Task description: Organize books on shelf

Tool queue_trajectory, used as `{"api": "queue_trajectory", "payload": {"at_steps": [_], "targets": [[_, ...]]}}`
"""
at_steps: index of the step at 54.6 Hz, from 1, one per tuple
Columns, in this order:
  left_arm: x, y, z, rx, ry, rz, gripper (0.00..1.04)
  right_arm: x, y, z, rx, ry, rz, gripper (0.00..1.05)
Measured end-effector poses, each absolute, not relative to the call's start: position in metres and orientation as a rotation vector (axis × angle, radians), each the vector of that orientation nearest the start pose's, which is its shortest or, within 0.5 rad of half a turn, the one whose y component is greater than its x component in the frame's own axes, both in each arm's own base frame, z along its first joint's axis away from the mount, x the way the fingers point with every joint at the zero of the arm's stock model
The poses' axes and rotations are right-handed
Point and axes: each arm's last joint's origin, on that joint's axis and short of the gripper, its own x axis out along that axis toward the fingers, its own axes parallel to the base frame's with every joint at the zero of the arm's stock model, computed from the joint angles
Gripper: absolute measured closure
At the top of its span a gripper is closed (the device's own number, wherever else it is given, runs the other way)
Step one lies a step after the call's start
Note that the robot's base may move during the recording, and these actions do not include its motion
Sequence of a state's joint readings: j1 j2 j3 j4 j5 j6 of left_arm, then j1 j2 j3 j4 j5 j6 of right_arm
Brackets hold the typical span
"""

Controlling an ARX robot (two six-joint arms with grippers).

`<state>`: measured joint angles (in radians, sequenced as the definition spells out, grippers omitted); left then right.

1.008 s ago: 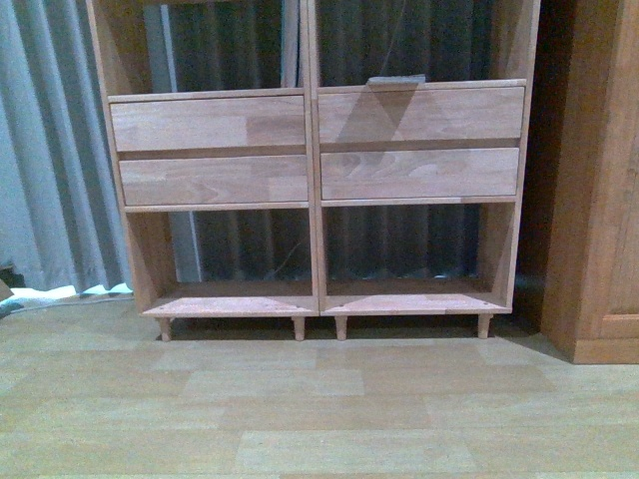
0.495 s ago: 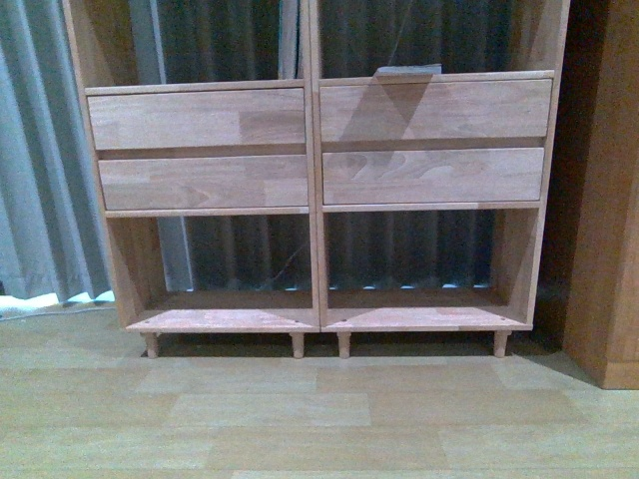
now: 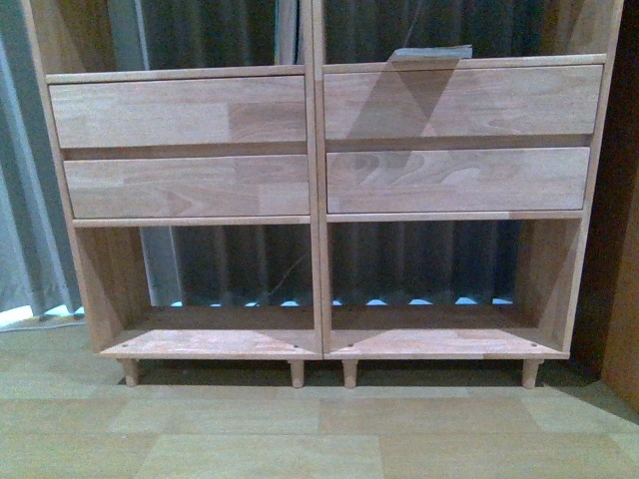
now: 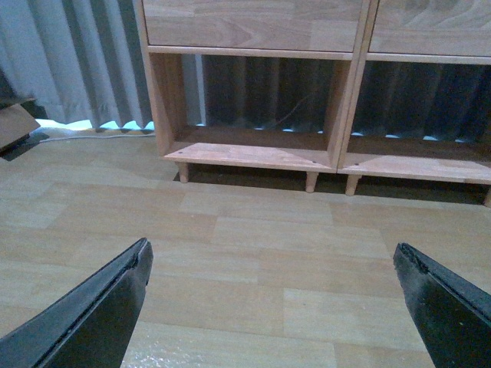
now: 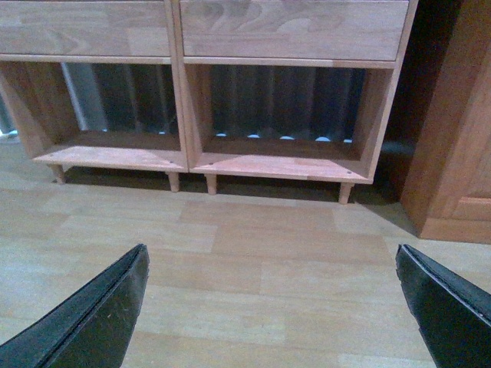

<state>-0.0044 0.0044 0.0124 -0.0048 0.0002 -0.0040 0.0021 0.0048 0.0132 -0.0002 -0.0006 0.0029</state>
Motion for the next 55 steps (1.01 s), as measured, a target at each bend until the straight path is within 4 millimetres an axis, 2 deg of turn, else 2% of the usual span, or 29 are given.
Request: {"api": "queue_trajectory", "payload": {"at_steps": [55], "targets": [[0.0972, -0.0004, 0.1670, -0.004, -0.004, -0.004, 0.07, 0.0972, 0.0002, 0.1676, 0.003, -0.009, 0.003, 0.07]]}}
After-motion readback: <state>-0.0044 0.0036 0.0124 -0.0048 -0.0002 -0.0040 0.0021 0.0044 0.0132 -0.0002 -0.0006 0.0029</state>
